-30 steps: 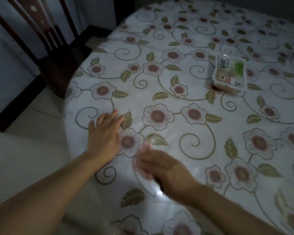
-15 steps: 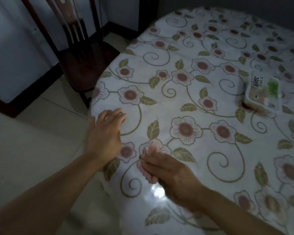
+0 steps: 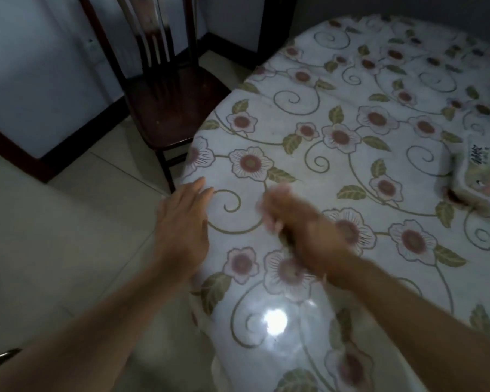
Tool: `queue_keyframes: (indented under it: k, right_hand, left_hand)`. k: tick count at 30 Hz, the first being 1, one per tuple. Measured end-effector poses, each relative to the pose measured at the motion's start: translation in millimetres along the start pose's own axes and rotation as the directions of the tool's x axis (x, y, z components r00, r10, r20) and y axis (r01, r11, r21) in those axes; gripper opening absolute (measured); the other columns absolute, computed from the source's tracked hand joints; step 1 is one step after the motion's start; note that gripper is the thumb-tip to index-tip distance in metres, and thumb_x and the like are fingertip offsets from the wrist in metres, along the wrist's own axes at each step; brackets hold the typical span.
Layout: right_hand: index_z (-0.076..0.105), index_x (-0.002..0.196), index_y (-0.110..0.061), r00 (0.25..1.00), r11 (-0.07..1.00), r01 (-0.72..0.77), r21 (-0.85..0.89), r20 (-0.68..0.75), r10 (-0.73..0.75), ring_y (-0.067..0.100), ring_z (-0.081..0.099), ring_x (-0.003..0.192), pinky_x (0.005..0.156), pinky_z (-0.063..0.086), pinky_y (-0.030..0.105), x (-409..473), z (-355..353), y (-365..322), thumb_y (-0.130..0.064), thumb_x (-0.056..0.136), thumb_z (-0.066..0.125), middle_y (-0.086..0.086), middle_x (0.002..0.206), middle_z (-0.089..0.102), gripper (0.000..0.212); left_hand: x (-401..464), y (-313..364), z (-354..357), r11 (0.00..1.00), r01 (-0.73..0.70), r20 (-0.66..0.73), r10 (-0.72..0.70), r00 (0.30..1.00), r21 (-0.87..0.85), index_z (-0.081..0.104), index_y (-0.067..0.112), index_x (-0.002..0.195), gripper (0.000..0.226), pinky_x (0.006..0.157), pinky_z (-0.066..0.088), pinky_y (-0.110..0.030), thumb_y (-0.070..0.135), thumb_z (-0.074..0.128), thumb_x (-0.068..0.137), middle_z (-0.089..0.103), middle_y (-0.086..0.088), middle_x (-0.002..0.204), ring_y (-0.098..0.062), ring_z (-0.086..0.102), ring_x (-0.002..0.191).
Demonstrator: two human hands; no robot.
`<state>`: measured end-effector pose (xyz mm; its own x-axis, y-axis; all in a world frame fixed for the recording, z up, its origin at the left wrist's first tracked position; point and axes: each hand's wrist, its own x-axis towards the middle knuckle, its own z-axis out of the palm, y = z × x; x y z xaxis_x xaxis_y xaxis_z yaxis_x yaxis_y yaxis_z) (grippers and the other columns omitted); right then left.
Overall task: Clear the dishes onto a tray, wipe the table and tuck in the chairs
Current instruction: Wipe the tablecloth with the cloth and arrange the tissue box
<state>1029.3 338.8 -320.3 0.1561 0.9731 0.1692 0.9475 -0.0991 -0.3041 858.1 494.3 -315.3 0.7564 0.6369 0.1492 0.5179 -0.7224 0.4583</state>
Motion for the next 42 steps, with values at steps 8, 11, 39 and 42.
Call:
queue_keyframes:
  k: [8, 11, 39, 42]
  right_hand:
    - [0.049, 0.137, -0.011, 0.999, 0.994, -0.013, 0.105, -0.04, 0.018, 0.026, 0.035, 0.139, 0.112, 0.033, 0.045, 22, 28, -49, -0.01, 0.088, 0.062, 0.007, 0.147, 0.041, 0.05]
    - [0.053, 0.133, -0.009, 0.957, 0.951, 0.271, 0.146, 0.066, -0.283, 0.021, 0.038, 0.137, 0.112, 0.034, 0.037, 18, 25, -45, -0.011, 0.089, 0.06, 0.006, 0.144, 0.045, 0.044]
    - [0.062, 0.123, -0.017, 0.98, 0.975, 0.138, 0.173, 0.118, -0.159, 0.015, 0.046, 0.13, 0.109, 0.037, 0.035, -86, 15, -116, -0.011, 0.09, 0.042, -0.001, 0.134, 0.057, 0.039]
    - [0.067, 0.111, -0.017, 0.971, 0.96, -0.235, 0.151, 0.0, 0.237, 0.017, 0.057, 0.109, 0.096, 0.047, 0.038, -56, -7, -64, -0.014, 0.086, 0.041, 0.003, 0.118, 0.063, 0.036]
  left_hand:
    - [-6, -14, -4, 0.999, 0.017, 0.016, -0.017, 1.0, -0.047, 0.051, 0.008, 0.132, 0.046, 0.108, 0.026, -0.054, 0.016, 0.035, 0.09, 0.042, -0.006, 0.145, -0.024, 0.04, 0.133]
    - [-16, -23, -9, 0.994, 0.098, 0.057, -0.096, 0.994, -0.041, 0.04, 0.012, 0.14, 0.057, 0.111, 0.02, -0.05, 0.029, 0.019, 0.09, 0.032, -0.003, 0.151, -0.022, 0.032, 0.137]
    - [-41, -3, -17, 0.996, 0.085, 0.089, -0.083, 0.993, -0.017, 0.049, 0.01, 0.126, 0.046, 0.111, 0.018, -0.053, 0.005, 0.043, 0.08, 0.041, -0.005, 0.143, -0.026, 0.036, 0.132]
    - [-70, 15, -17, 0.999, -0.03, 0.117, 0.027, 0.993, 0.025, 0.056, 0.01, 0.124, 0.05, 0.111, 0.023, -0.049, 0.022, 0.038, 0.079, 0.048, -0.005, 0.138, -0.026, 0.039, 0.129]
